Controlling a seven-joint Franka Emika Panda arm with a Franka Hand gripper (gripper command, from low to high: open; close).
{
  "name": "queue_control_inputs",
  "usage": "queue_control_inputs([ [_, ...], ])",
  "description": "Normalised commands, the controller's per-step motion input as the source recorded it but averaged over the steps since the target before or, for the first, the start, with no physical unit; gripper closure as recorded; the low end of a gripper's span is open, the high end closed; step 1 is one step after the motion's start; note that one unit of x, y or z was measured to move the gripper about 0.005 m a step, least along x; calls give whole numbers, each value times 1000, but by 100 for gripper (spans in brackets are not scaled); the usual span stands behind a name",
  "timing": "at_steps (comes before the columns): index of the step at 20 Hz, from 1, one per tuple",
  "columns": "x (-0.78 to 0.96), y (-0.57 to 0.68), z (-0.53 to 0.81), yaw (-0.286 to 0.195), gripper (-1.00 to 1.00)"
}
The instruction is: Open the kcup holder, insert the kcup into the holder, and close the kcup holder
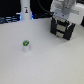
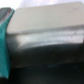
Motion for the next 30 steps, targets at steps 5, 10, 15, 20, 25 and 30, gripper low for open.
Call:
queue_control_inputs([
  [5, 934, -319, 98, -69, 100],
  [10, 893, -325, 119, -71, 100],
  [15, 859, -338, 142, -73, 100],
  [20, 834, -371, 112, -74, 100],
  [25, 805, -414, 56, -71, 100],
  [30, 771, -418, 90, -70, 100],
])
